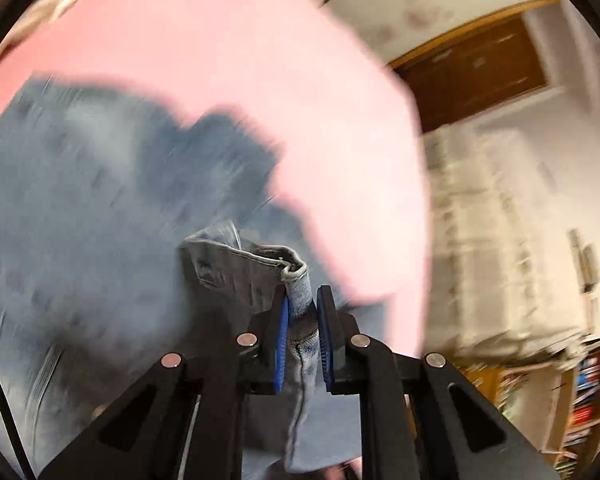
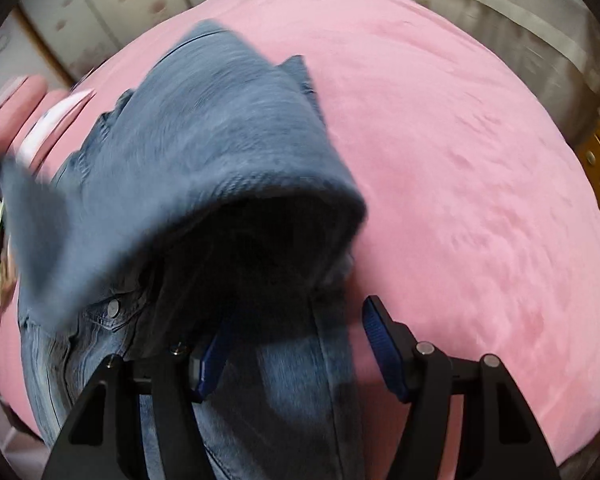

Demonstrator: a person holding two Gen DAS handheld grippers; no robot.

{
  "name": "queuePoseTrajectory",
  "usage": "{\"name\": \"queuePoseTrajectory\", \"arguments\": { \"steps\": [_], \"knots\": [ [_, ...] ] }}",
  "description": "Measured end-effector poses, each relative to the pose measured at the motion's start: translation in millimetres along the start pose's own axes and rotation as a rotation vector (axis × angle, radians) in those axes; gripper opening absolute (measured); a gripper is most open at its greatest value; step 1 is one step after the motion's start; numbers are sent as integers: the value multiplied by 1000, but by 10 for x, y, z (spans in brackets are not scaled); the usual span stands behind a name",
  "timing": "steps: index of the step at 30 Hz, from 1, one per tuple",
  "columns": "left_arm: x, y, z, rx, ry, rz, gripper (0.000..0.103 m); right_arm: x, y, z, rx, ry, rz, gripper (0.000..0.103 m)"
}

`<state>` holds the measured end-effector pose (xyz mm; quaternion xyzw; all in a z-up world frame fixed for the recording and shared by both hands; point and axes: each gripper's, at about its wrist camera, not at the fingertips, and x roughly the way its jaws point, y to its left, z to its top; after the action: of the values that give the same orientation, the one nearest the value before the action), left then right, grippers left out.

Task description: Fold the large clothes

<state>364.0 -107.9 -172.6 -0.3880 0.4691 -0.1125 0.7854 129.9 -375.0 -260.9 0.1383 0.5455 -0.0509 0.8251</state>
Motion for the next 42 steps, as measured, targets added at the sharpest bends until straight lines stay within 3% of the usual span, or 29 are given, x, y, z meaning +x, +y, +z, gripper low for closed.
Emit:
{"name": "queuePoseTrajectory", "arguments": {
  "steps": [4,6,8,13,15,17,19,22,25,28,31,35,38,42],
  "knots": [
    [-534,-309,370,49,-177,-99,10,-6,40,87,-48,-14,18,64],
    [-797,-318,469,95,-253,-59,10,-1,52,118,-62,-20,25,63],
    [-935,-184,481,115,-296,34,10,-10,31,111,-72,-27,32,63],
    [-803,701,281,20,-241,299,10,53,53,113,-108,-22,42,55],
    [-621,1163,81,-21,-165,466,10,101,74,119,-123,-15,48,53],
    [-448,1550,-143,-75,-93,547,10,104,70,112,-140,-10,48,49],
    [-358,1760,-329,-115,-55,582,10,61,54,113,-159,-15,46,42],
    [-343,1842,-459,-125,-75,576,11,-72,50,81,-167,-58,31,23],
    [-256,1801,-414,-82,-66,629,11,-128,-42,110,-143,-54,86,17],
    [-179,1751,-316,-31,-85,665,11,-74,-100,150,-123,-12,88,16],
    [-116,1719,-199,-11,-95,695,11,80,-266,134,14,51,118,17],
    [-170,1783,-67,12,-99,781,8,89,-273,86,104,77,83,20],
    [-365,1915,-34,-45,-93,730,8,-31,-219,103,58,87,53,24],
    [-419,1985,-107,-86,12,600,14,-211,-206,120,-28,86,66,24]
  ]
}}
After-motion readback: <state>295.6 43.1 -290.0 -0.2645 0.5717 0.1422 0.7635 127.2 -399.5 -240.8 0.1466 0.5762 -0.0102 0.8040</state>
